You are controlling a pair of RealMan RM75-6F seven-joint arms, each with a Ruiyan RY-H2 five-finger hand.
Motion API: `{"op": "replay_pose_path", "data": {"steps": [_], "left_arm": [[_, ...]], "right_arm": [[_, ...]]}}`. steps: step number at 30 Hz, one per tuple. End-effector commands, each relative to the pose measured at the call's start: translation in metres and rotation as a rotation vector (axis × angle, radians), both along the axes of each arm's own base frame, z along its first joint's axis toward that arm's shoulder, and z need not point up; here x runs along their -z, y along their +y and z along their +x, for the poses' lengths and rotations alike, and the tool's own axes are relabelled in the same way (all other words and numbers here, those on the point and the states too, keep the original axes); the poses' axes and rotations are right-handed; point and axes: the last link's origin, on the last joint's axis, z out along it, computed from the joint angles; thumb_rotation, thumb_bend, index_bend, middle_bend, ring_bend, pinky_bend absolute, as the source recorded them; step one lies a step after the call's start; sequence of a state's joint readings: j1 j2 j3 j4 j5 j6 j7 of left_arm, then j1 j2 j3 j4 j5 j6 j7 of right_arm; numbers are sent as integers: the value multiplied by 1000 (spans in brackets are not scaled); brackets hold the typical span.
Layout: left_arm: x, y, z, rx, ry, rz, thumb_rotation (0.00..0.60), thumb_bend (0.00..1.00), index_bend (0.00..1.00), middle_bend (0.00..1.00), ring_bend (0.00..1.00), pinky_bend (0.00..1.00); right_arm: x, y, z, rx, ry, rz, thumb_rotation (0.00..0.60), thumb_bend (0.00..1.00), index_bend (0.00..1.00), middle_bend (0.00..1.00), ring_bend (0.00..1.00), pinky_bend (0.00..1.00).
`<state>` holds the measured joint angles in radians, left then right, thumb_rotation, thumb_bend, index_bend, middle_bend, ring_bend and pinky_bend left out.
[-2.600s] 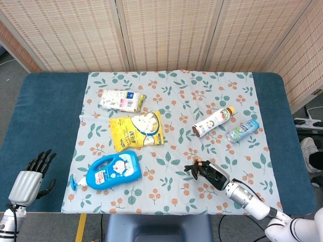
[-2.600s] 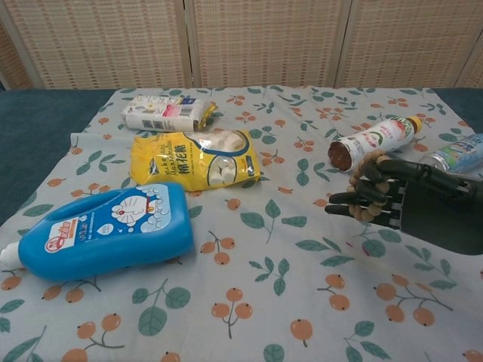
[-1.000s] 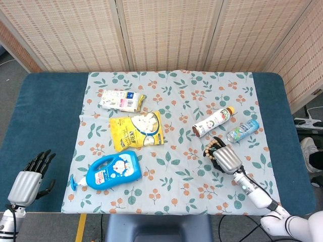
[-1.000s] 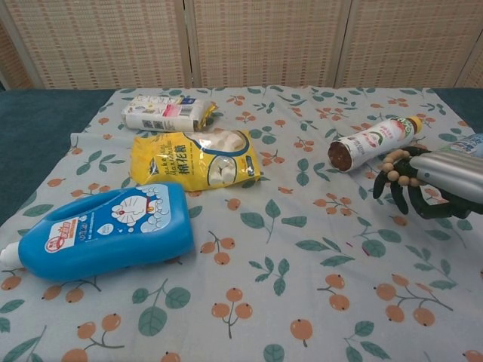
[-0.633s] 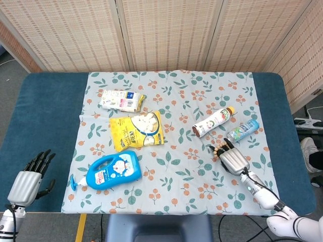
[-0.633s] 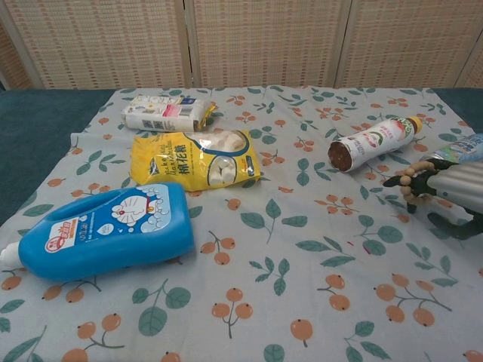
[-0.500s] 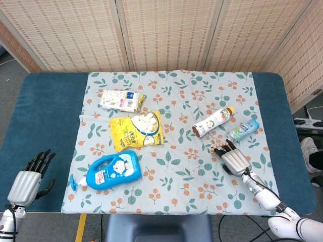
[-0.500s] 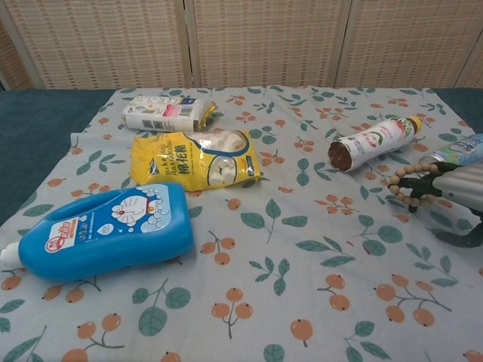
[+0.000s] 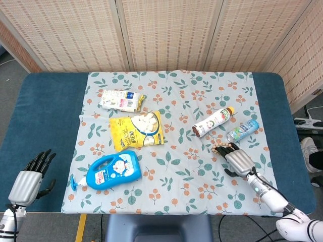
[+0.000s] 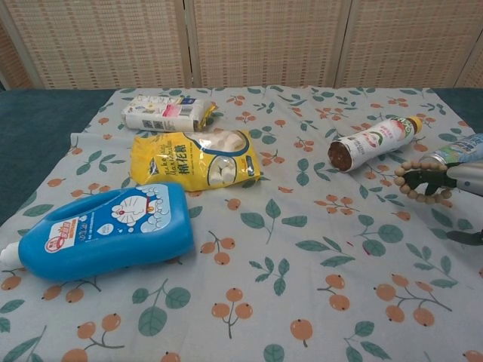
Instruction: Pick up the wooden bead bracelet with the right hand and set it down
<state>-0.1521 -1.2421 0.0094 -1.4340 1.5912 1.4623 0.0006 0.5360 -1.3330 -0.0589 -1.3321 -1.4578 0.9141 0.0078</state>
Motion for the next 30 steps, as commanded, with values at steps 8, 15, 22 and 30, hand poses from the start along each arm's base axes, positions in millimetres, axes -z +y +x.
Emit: {"op": "replay_pose_path", "data": {"steps": [8,15,22,30], "left_arm": [[0,1,-1,-3,1,3,600,437,0,0,0,214],[0,1,0,-1,0,2,600,437,0,0,0,222],[0,0,0,1,0,5,600,437,0,0,0,225],[-1,0,1,6,0,11,600,436,0,0,0,226]], "right_arm": [[-3,1,-1,100,21,129,600,212,0,0,0,133],[-6,0,2,30,64,71,600,212,0,0,23,614],[-7,1,4,11,49,38,600,212,0,0,151,452],[-29,24,13,-41,0,-90,600,213,0,0,36,246]]}}
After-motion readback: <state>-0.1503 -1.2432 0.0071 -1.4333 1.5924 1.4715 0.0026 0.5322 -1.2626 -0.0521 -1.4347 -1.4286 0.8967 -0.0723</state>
